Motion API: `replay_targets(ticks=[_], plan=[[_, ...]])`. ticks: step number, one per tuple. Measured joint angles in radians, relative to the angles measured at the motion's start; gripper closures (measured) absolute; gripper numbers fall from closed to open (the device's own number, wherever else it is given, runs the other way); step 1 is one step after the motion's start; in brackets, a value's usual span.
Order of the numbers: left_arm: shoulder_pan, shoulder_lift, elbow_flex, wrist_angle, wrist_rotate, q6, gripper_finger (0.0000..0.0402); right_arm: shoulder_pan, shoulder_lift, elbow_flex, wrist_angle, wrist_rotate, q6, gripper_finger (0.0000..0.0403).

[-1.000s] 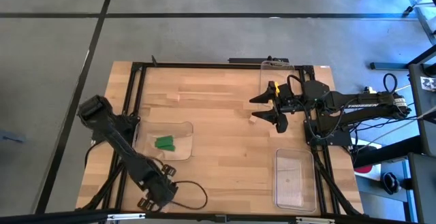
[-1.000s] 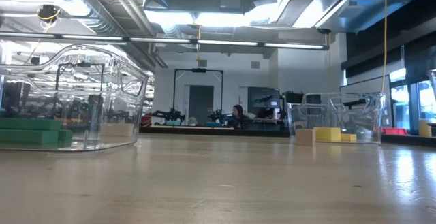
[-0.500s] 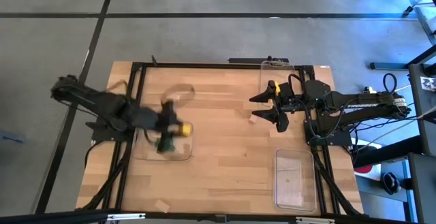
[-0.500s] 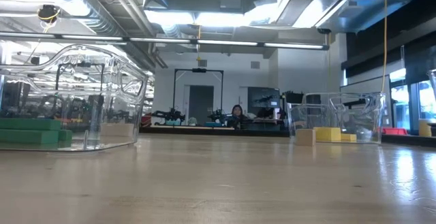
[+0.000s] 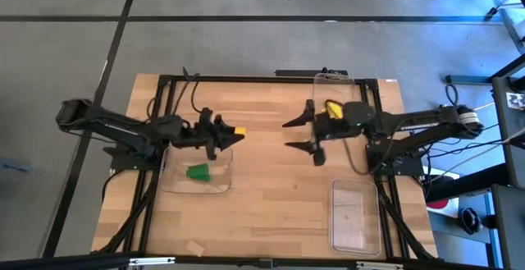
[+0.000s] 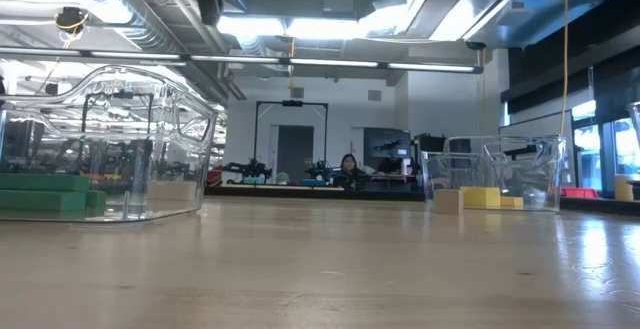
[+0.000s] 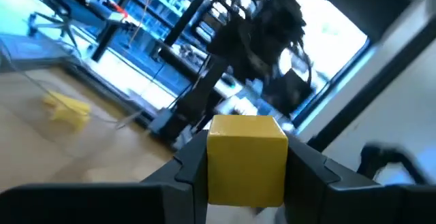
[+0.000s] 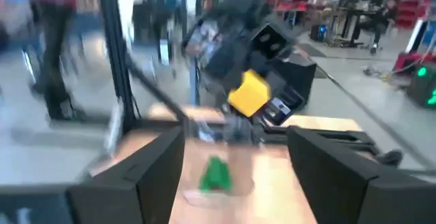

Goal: Sort & place blocks by color
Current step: Put the yellow block into the top right transparent bin

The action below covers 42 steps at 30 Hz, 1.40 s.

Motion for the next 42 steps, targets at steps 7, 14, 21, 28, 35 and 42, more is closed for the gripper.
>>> replay_targets(ticks=[7,14,21,28,35,42], plan=[[0.001,0.128,0.052,0.089,-0.046,-0.164,0.0281,0.056,0.186,0.151,-0.092,0.204,-0.295,0.0141],[0.001,0.2,0.098,0.092,-0.055,-0.213,0.0281,0.058,0.272,0.201,-0.063,0.237,-0.306,0.0141],[0.001,0.258,0.142,0.092,-0.078,-0.26,0.0281,0.057,0.307,0.203,0.019,0.238,-0.358,0.0141],[0.0,0.286,0.192,0.09,-0.072,-0.278,0.0281,0.054,0.335,0.203,0.025,0.239,-0.358,0.0141],[0.0,0.286,0.195,0.089,-0.072,-0.284,0.0281,0.058,0.331,0.202,0.07,0.239,-0.355,0.0149],[0.0,0.286,0.195,0.083,-0.072,-0.304,0.0281,0.058,0.329,0.202,0.071,0.239,-0.354,0.0197]])
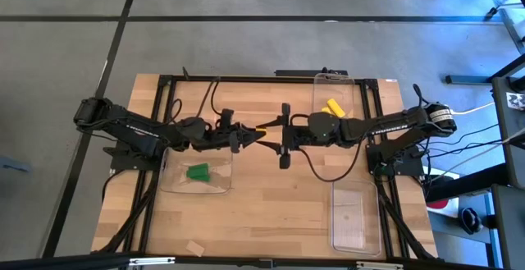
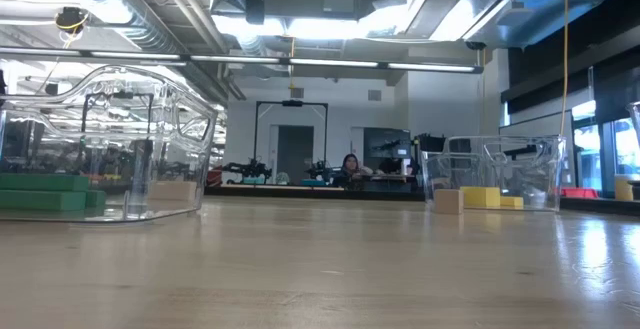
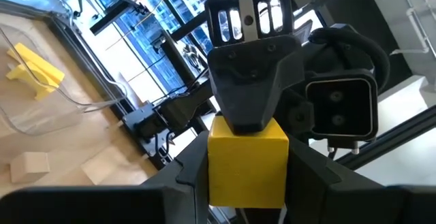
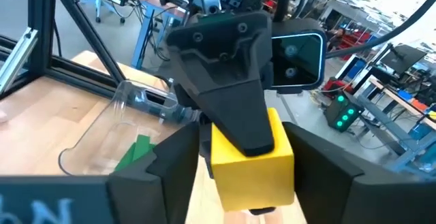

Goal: Sort & place blocks by color
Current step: Put the yellow block into the top right transparent bin

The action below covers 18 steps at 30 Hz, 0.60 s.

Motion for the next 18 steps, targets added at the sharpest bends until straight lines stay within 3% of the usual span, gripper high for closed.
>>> replay_targets(ticks=[13,18], plan=[[0.0,0.0,0.0,0.0,0.002,-0.035,0.0281,0.0,0.0,0.0,-0.001,0.016,0.013,0.0261],[0.003,0.0,0.0,0.0,0.001,-0.035,0.0281,0.0,0.0,0.0,-0.001,0.025,0.011,0.0263]])
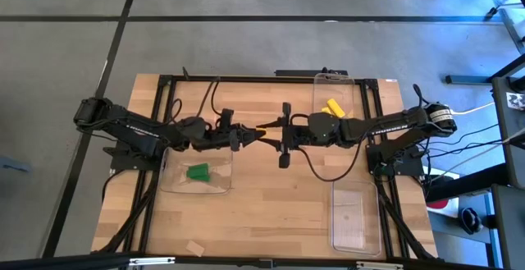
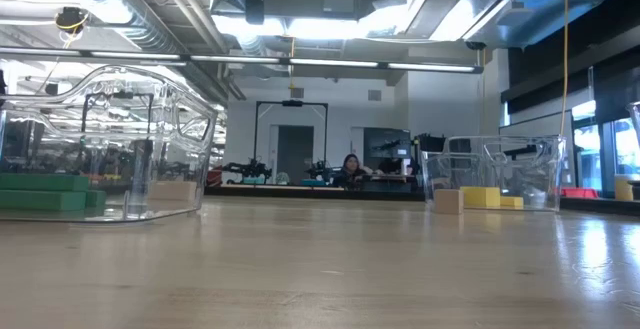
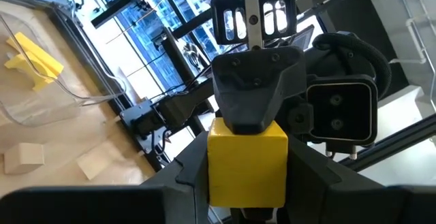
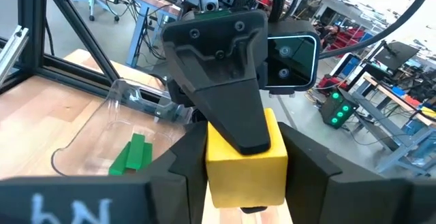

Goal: Sort & place blocks by color
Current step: Put the yellow block into the top right transparent bin

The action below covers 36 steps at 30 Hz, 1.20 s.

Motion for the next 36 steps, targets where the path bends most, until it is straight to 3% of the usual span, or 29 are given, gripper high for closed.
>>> replay_targets(ticks=[4,10,17,22,24,30,36], plan=[[0.014,0.0,0.0,0.0,0.028,0.014,0.0252,0.0,0.0,0.0,0.001,0.003,0.018,0.0263],[0.069,-0.025,-0.001,-0.017,0.19,0.095,0.0218,0.0,-0.041,0.0,-0.07,-0.004,0.067,0.0264],[0.154,-0.182,0.0,-0.222,0.287,0.251,0.0217,-0.003,-0.217,-0.002,-0.423,0.091,0.156,0.0264],[0.169,-0.315,-0.001,-0.451,0.286,0.45,0.0216,0.011,-0.344,-0.005,-0.703,0.188,0.317,0.0264],[0.157,-0.36,-0.001,-0.521,0.284,0.536,0.0216,0.023,-0.399,-0.029,-0.74,0.22,0.362,0.0264],[0.084,-0.467,-0.002,-0.629,0.173,0.744,0.0216,0.05,-0.568,-0.201,-0.646,0.235,0.498,0.0264],[0.073,-0.503,-0.003,-0.633,0.126,0.797,0.0215,0.055,-0.675,-0.41,-0.288,0.237,0.539,0.0264]])
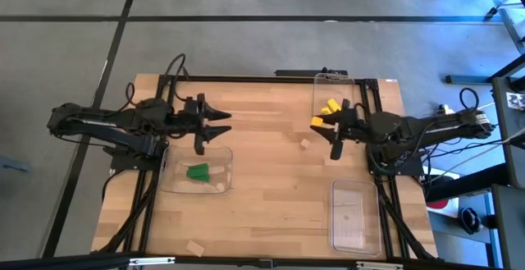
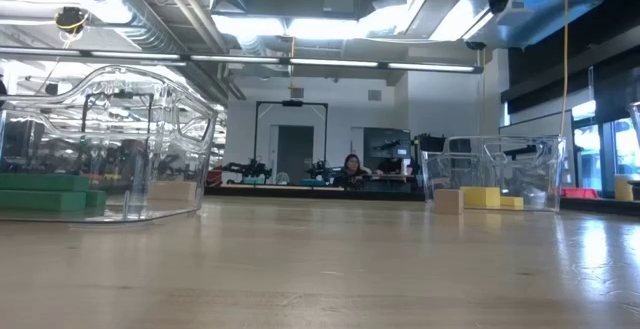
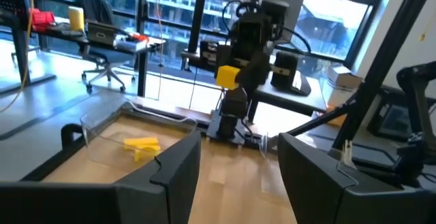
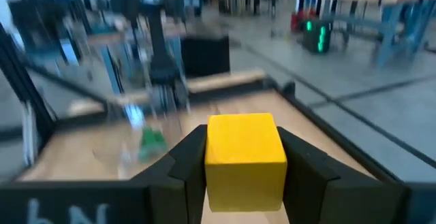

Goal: Sort & place blocks by color
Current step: Put the yellow block into the top right transparent bin

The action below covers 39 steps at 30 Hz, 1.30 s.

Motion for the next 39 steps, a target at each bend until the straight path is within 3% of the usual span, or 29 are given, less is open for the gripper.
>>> replay_targets(ticks=[4,21,24,26,28,33,39], plan=[[0.0,-0.002,0.0,0.004,0.001,-0.002,0.0215,0.0,-0.011,-0.061,0.115,0.001,0.0,0.0264],[0.0,0.001,0.0,0.007,-0.005,-0.008,0.0215,-0.001,-0.006,-0.052,0.095,0.029,0.003,0.0264],[0.0,0.001,0.0,0.012,-0.007,-0.024,0.0215,-0.003,0.004,-0.039,0.054,0.166,0.075,0.0264],[0.0,0.001,0.0,0.014,-0.008,-0.029,0.0215,-0.031,0.022,0.021,-0.082,0.286,0.138,0.0264],[0.0,0.001,0.0,0.014,-0.014,-0.032,0.0215,-0.095,0.047,0.116,-0.286,0.325,0.238,0.0264],[0.0,0.001,0.0,0.014,-0.032,-0.033,0.0215,-0.351,0.164,0.328,-0.812,0.17,0.393,0.0264],[0.0,0.001,0.0,0.014,-0.031,-0.034,0.0215,-0.667,0.317,0.308,-0.974,-0.241,0.373,0.0266]])
